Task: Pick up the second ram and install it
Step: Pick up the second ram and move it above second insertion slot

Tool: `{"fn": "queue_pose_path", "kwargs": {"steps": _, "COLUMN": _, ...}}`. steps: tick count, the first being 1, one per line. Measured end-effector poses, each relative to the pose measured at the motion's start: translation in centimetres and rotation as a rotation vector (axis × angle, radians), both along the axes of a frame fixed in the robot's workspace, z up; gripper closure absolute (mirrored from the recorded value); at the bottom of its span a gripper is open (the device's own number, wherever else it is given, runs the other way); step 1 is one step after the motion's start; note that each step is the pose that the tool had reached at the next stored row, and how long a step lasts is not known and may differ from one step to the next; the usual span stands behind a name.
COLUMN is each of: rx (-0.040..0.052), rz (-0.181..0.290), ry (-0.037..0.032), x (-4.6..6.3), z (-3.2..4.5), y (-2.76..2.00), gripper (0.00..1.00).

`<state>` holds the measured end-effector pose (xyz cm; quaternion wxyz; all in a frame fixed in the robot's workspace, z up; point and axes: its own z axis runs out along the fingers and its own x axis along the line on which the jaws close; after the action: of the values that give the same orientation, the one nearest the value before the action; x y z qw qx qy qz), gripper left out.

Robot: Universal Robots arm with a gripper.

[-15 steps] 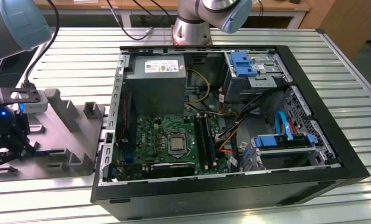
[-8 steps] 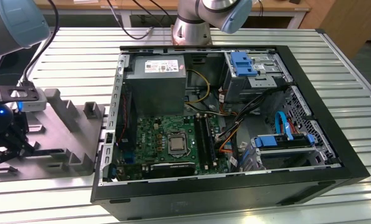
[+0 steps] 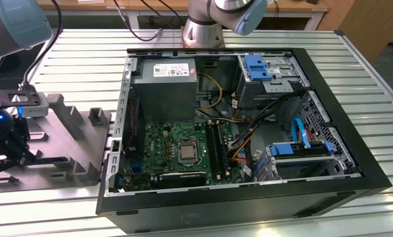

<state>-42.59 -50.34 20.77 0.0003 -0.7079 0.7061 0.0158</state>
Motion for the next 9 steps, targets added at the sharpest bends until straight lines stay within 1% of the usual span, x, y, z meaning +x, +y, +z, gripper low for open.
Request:
{"fn": "queue_pose_path", "kwargs": {"steps": 6, "rx": 0.0002, "rz": 0.000, "ry": -0.0003, "x": 0.01, "z": 0.58, "y": 0.00, "gripper": 0.89}}
{"fn": "queue_pose_path", "kwargs": {"steps": 9, "rx": 0.0003, "rz": 0.000, "ry": -0.0004, "x": 0.01, "z": 0.69, "y": 0.00, "gripper": 0.89}}
